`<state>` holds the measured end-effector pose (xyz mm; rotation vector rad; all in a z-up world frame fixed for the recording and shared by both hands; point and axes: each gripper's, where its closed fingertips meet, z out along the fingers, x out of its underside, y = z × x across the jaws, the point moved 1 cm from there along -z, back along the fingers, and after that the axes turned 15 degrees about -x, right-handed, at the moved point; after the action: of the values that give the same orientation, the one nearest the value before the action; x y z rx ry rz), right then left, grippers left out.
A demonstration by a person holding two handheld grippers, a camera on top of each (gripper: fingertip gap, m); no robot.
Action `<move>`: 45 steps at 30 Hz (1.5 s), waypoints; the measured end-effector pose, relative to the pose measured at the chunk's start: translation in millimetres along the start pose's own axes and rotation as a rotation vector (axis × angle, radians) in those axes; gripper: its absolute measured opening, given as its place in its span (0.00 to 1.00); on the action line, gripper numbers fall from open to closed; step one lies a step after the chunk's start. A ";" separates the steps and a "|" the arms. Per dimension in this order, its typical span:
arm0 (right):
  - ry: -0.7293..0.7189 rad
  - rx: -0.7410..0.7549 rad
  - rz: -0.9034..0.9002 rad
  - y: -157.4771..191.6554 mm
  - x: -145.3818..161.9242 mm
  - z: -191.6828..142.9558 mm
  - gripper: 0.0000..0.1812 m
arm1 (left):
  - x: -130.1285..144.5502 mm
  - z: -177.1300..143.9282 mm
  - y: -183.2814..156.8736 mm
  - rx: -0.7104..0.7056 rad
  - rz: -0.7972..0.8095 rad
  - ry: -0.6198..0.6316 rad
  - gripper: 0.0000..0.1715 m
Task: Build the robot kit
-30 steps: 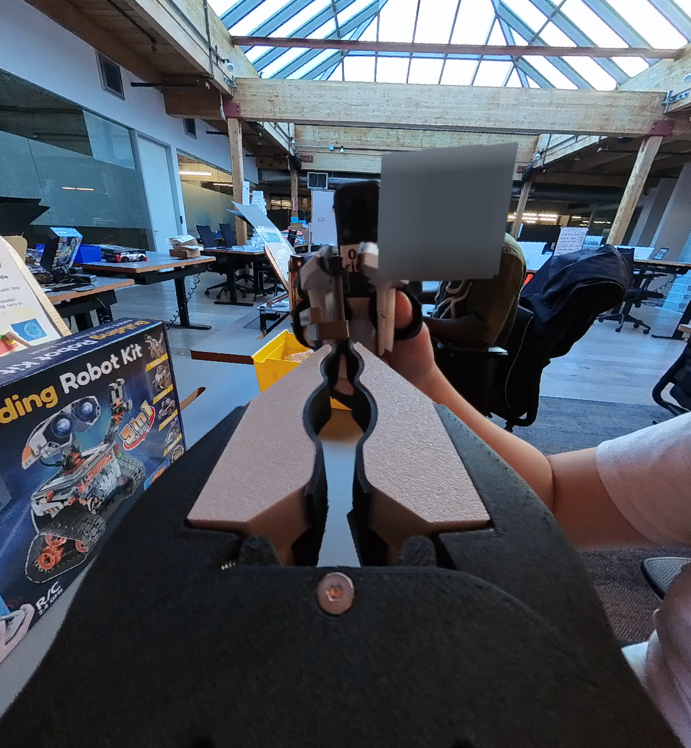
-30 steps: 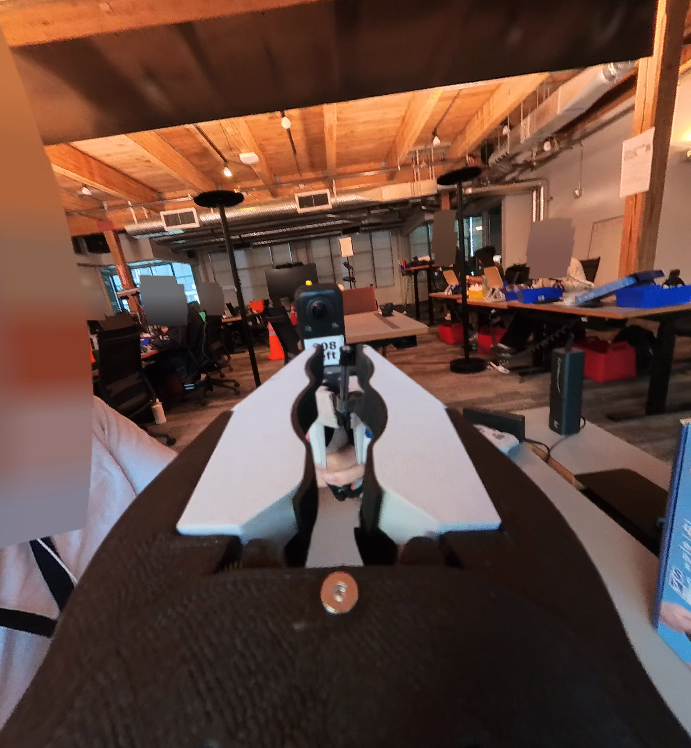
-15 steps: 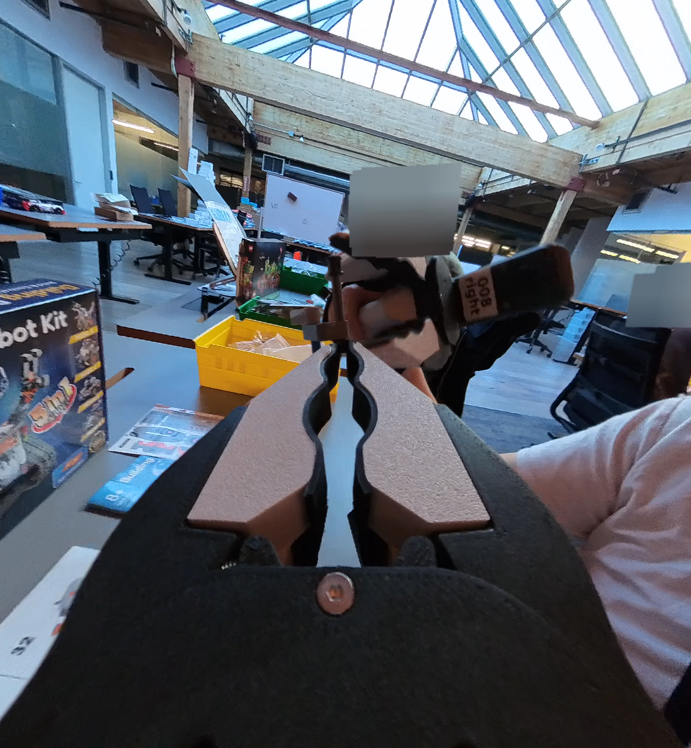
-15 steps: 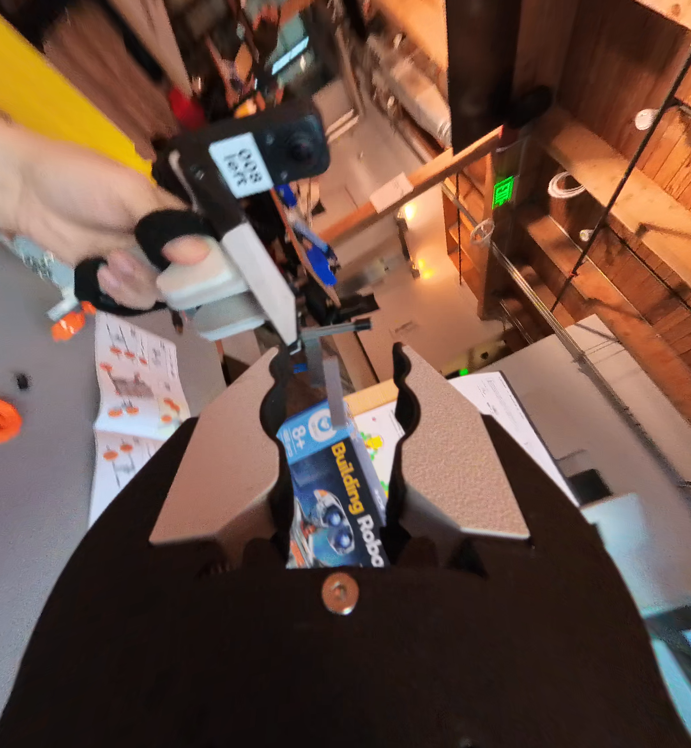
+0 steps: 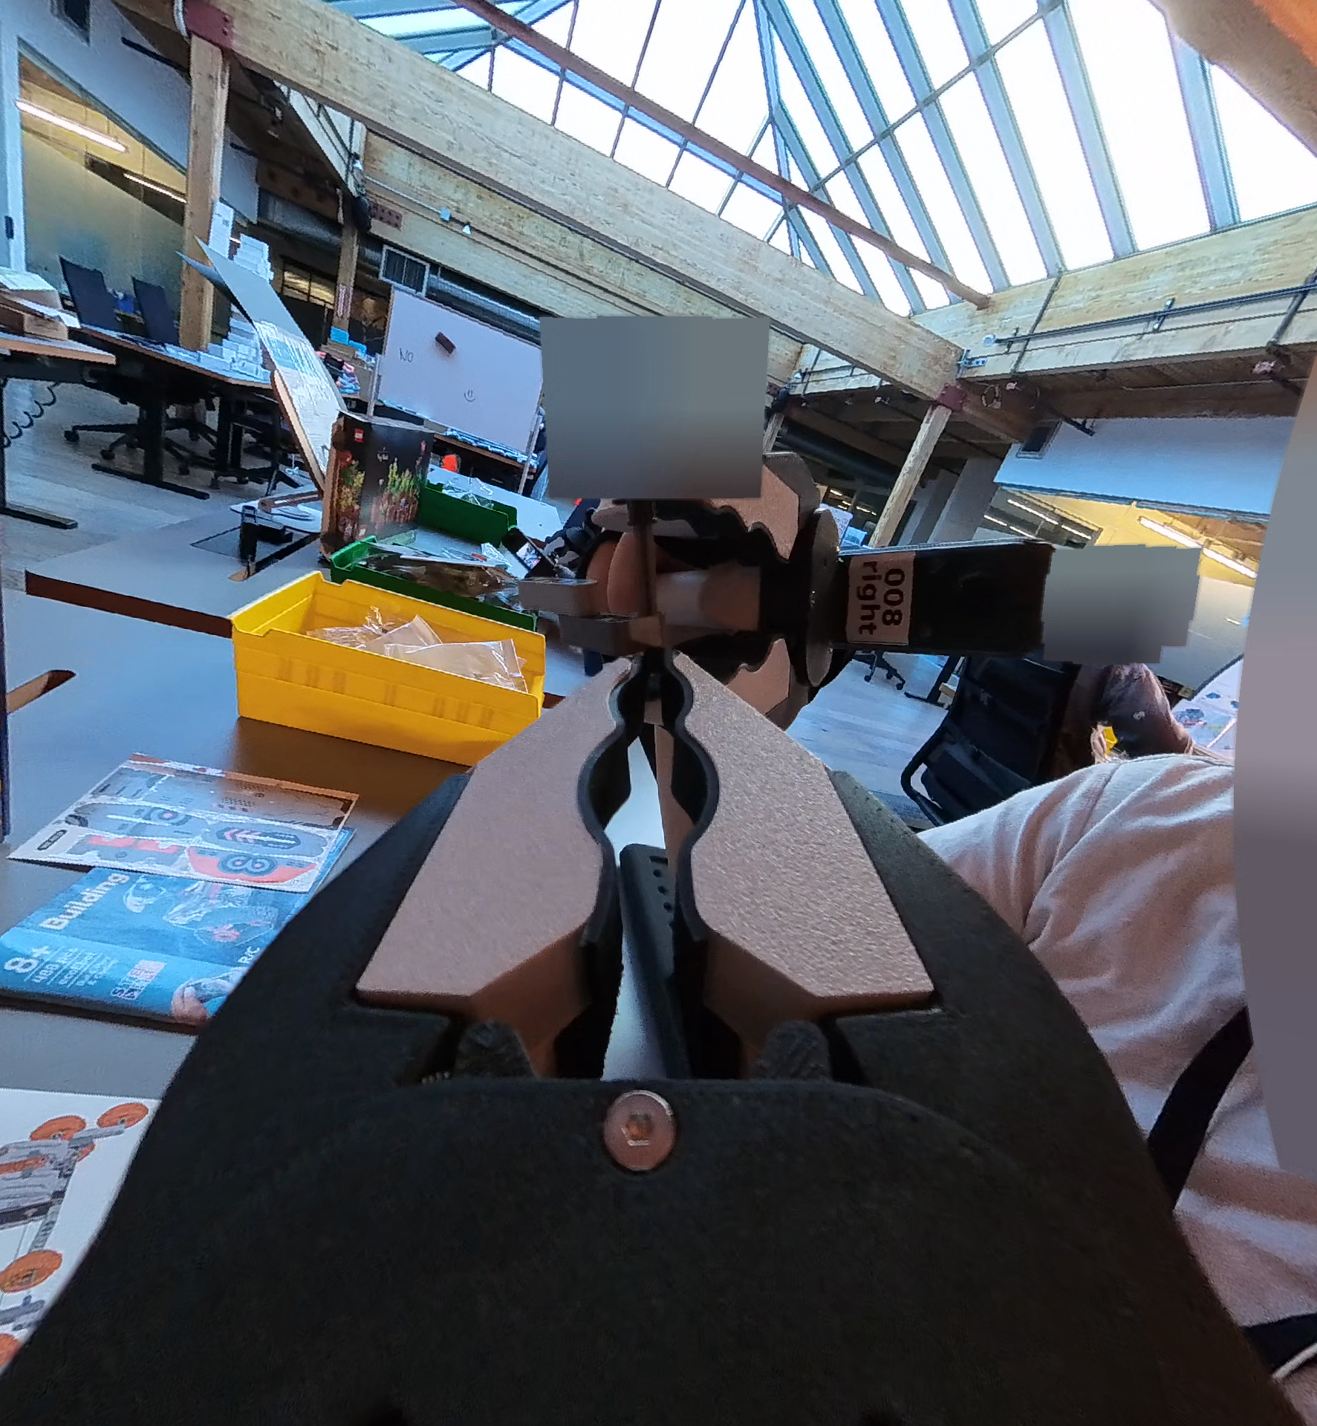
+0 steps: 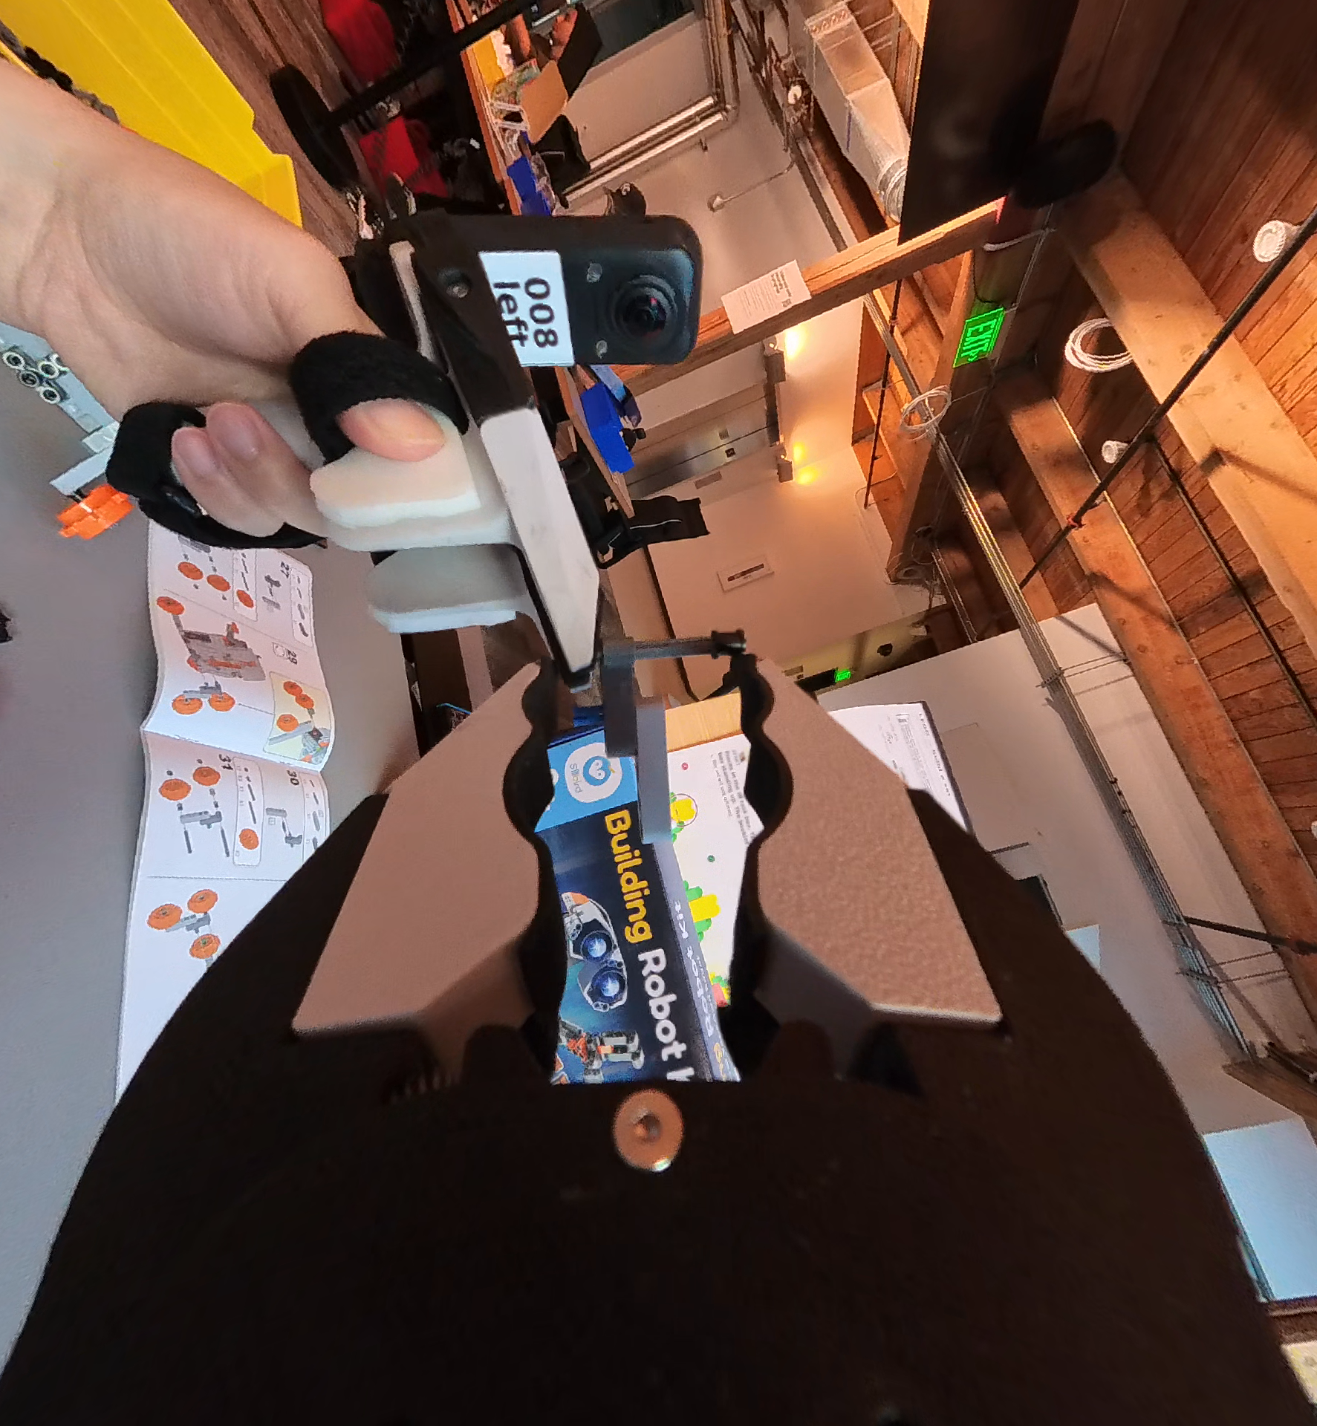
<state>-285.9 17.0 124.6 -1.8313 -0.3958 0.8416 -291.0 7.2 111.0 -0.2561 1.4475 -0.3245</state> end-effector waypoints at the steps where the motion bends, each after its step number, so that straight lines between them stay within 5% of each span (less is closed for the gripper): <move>1: -0.001 0.005 -0.005 -0.1 -0.2 0.2 0.26 | 0.1 -0.1 0.3 -0.001 0.000 0.001 0.00; 45: -0.026 0.035 -0.018 0.3 -6.6 -0.1 0.23 | -1.4 -6.5 -3.3 -0.015 -0.021 0.044 0.01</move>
<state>-290.6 12.8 126.7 -1.7837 -0.4111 0.8553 -297.7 4.8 112.8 -0.2781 1.4915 -0.3376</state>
